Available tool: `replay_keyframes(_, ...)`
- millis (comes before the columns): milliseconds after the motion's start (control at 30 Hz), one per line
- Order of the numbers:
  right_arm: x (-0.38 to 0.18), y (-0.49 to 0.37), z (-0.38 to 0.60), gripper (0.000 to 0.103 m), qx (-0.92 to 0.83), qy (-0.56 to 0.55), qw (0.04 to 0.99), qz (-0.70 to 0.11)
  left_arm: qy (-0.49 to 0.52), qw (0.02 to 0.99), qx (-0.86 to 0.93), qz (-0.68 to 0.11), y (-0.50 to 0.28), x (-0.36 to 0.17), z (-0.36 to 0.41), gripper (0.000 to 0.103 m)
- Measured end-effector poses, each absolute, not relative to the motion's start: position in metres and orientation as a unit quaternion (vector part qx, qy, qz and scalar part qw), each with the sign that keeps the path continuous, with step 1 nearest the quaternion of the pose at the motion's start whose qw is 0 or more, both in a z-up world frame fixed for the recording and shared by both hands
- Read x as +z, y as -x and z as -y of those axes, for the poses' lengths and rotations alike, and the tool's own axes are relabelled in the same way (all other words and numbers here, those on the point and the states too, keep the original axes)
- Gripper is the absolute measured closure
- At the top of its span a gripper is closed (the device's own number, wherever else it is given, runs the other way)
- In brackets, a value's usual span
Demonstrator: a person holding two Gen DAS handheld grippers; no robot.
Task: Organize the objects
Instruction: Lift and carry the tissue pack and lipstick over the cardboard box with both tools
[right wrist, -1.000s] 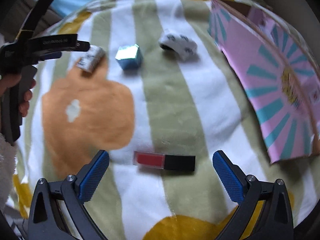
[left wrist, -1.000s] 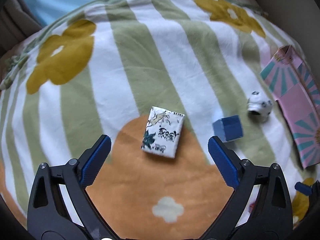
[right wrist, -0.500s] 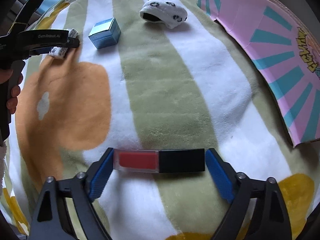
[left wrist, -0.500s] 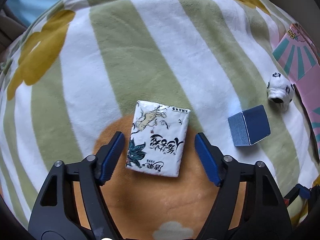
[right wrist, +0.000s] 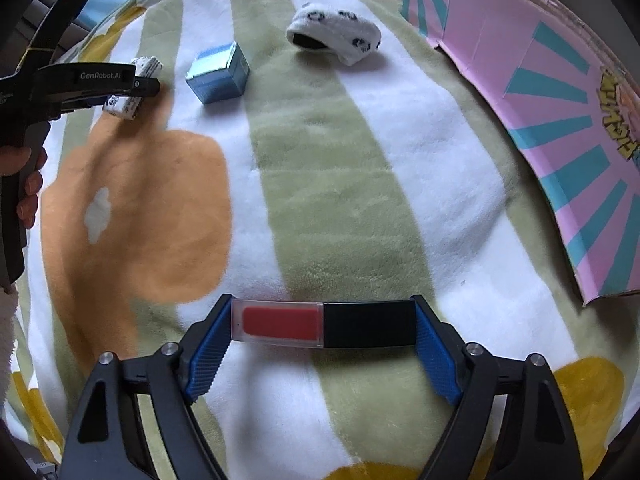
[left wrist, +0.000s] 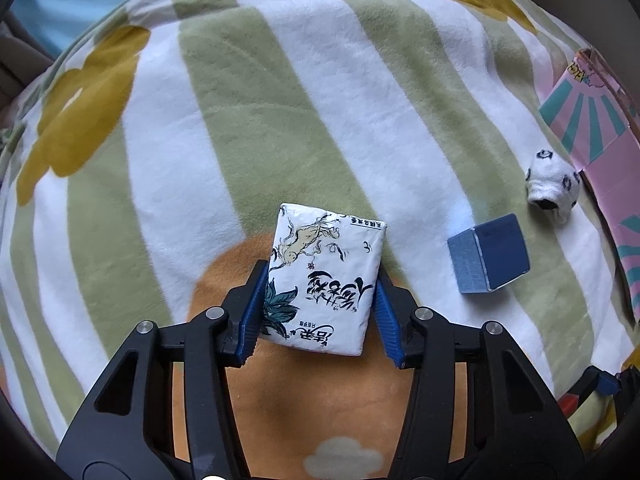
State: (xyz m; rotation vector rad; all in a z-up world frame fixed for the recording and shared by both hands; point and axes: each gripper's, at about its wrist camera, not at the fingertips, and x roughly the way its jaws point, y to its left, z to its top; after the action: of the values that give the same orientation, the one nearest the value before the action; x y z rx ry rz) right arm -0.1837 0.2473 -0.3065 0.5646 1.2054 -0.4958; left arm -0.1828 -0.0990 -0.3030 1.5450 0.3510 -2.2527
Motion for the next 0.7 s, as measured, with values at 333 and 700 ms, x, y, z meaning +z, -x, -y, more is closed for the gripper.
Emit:
replay_keyframes(333,-0.241,0.195,-0.240,0.022,-0.217,-0.235,0.792,-0.519,-0.536,0.211,-0.806,-0.137,0.165,-0.251,0.082,0.057)
replay_keyframes(700,-0.147,0.150,-0.222,0.022,-0.180,-0.199,0.842,-0.468,-0.509,0.259,-0.801,-0.178,0.115,-0.161,0.054,0.057)
